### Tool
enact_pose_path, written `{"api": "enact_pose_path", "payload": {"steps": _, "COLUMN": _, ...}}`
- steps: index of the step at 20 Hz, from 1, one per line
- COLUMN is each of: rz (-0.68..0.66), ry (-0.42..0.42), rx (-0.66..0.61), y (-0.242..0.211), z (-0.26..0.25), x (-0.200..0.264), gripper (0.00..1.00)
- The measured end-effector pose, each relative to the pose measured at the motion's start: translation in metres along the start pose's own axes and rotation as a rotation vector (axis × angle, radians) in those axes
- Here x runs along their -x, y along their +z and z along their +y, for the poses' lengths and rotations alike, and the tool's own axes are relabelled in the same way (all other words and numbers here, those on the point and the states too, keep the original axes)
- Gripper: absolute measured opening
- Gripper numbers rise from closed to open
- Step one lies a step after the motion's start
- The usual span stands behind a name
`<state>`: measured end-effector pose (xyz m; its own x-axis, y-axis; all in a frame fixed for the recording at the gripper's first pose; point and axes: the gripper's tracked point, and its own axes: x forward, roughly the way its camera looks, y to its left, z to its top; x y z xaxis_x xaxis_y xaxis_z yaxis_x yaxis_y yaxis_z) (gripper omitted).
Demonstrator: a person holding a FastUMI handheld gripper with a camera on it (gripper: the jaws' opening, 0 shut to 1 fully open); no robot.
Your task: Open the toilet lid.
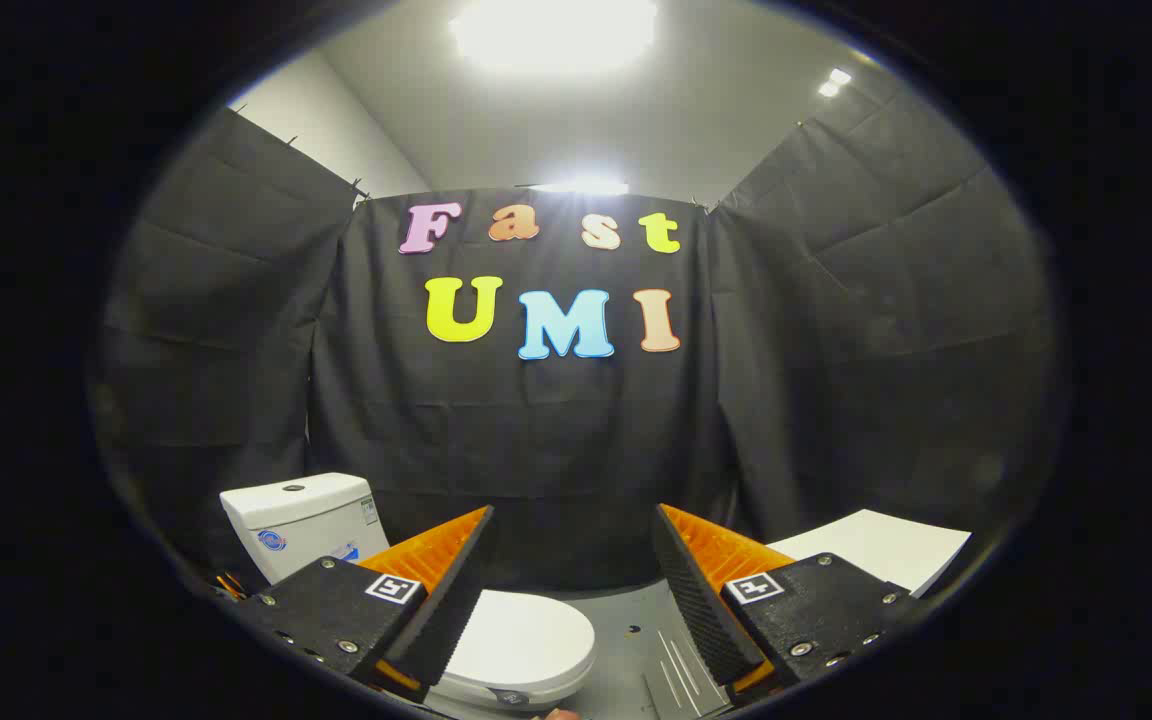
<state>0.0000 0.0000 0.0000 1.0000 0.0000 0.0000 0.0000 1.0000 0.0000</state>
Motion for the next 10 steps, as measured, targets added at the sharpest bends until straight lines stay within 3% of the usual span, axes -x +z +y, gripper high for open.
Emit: {"api": "enact_pose_path", "payload": {"steps": 10, "rz": 0.013, "ry": -0.011, "rx": -0.008, "y": -0.003, "z": -0.012, "x": -0.021, "gripper": 0.95}}
